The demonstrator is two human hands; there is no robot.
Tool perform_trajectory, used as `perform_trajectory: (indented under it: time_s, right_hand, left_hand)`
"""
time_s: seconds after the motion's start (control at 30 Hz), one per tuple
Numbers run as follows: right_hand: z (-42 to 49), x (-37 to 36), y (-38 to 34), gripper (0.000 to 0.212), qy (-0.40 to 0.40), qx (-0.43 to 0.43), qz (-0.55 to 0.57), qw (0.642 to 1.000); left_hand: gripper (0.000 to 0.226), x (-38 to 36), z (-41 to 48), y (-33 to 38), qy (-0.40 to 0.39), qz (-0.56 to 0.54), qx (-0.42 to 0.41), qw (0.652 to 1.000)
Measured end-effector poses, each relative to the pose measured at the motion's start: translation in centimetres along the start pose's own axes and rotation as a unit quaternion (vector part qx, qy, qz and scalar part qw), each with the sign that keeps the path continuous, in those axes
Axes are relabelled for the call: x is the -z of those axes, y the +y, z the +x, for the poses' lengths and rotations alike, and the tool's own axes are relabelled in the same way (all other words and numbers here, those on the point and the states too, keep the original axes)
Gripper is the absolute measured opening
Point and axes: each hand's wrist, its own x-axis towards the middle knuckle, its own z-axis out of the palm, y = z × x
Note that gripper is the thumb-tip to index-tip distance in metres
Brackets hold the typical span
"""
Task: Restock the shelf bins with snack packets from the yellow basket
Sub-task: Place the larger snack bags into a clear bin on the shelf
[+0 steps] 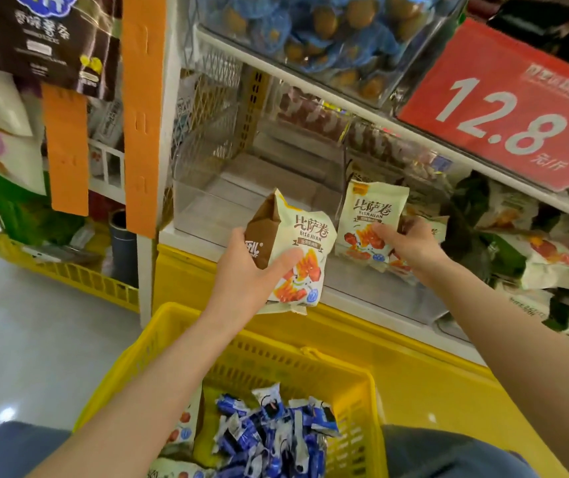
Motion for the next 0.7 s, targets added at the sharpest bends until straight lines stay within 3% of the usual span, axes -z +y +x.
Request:
perform_trajectory:
  time_s: [0.13, 0.27, 0.5, 0.6, 0.67, 0.7]
  right_hand:
    - [1.5, -0.1, 0.9, 0.046, -0.020, 0.008, -0.089, 0.996]
    - [2.4, 0.0, 1.5, 0.063, 0.001, 0.047, -0.118, 0.992]
    - [3.1, -0.1, 2.0, 0.064, -0.095, 0.048, -0.163, 0.981]
    - [1.7, -0.1, 1.1, 0.080, -0.001, 0.084, -0.169, 0.982]
    - [-1.0, 0.0, 0.6, 0.080, 0.087, 0.207, -0.169, 0.960]
    - [-2.5, 0.1, 0.3, 0.079, 0.084, 0.263, -0.173, 0.945]
  left_hand:
    - [0.050, 0.3, 0.3, 0.1, 0.004, -0.022, -0.007, 1.000]
    - [0.051, -0.1, 0.6, 0.0, -0.002, -0.031, -0.006, 0.999]
    - [0.053, -1.0, 0.2, -0.7, -0.017, 0.008, -0.009, 1.000]
    - [0.054, -1.0, -0.3, -1.0, -0.040, 0.027, -0.009, 0.999]
    - [0.053, -0.9, -0.7, -0.9, -0.057, 0.021, -0.012, 0.998]
    - [0.053, -0.8, -0.9, -0.9, -0.069, 0.020, -0.014, 0.997]
